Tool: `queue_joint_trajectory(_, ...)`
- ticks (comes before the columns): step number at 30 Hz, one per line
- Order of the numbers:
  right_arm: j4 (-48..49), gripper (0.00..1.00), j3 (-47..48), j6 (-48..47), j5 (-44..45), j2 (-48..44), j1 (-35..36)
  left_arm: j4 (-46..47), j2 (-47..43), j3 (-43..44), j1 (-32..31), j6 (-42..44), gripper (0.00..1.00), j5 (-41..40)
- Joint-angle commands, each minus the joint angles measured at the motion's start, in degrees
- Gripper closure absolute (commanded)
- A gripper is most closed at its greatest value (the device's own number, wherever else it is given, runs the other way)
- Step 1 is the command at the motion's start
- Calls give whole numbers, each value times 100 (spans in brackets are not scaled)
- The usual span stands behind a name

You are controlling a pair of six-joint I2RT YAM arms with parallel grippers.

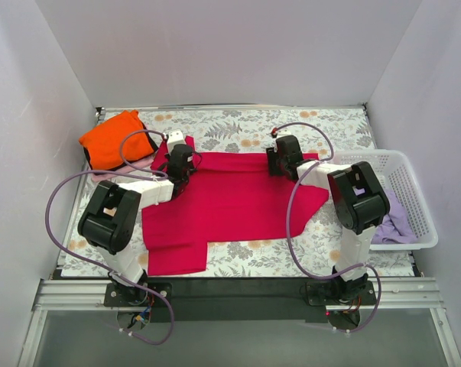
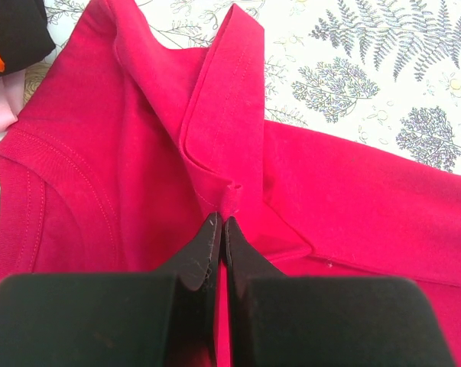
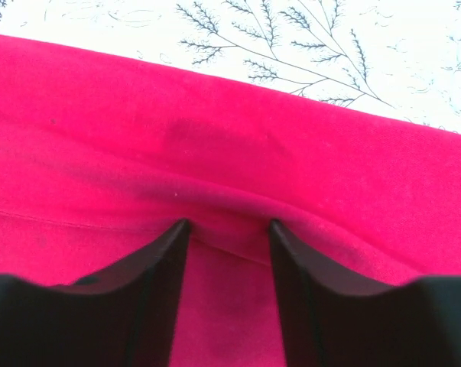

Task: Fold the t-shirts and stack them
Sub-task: Fold the tshirt

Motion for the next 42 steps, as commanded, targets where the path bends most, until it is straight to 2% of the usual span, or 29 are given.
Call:
queue_joint_trajectory(1, 166, 61, 76, 71, 259, -68, 53, -31, -230, -91, 19, -31, 100, 33)
queue_joint_trajectory(8, 166, 77, -82, 19, 523, -314, 89, -39, -195, -91, 19, -23, 100, 69)
queue_joint_trajectory(9, 166, 90, -100, -8, 549, -384, 89, -39, -186, -82, 19, -23, 100, 69)
queue_joint_trajectory(11, 184, 99, -135, -52, 567, -428, 89, -48, -169, -73, 19, -14, 100, 69)
queue_joint_trajectory(20, 184, 99, -196, -184, 523, -411, 89, -110, -195, -73, 19, -5, 100, 60)
queue_joint_trajectory(33, -166, 99, -724, -474, 664, -1272, 150, -303, -283, -117, 19, -58, 100, 148)
queue_joint_trajectory(35, -386, 89, -671, -387, 803, -1264, 150, -303, -265, -126, 19, -58, 100, 148)
queue_joint_trajectory(36, -553, 75, -688, -360, 891, -1324, 141, -312, -274, -134, 19, -58, 100, 139)
queue_joint_trajectory(38, -642, 65, -889, -298, 1215, -1552, 150, -312, -265, -152, 19, -58, 100, 148)
queue_joint_trajectory(40, -782, 51, -1100, -220, 1584, -1789, 141, -320, -283, -178, 19, -58, 100, 156)
queue_joint_trajectory(42, -887, 48, -1172, -131, 1762, -1905, 124, -329, -291, -187, 19, -58, 100, 165)
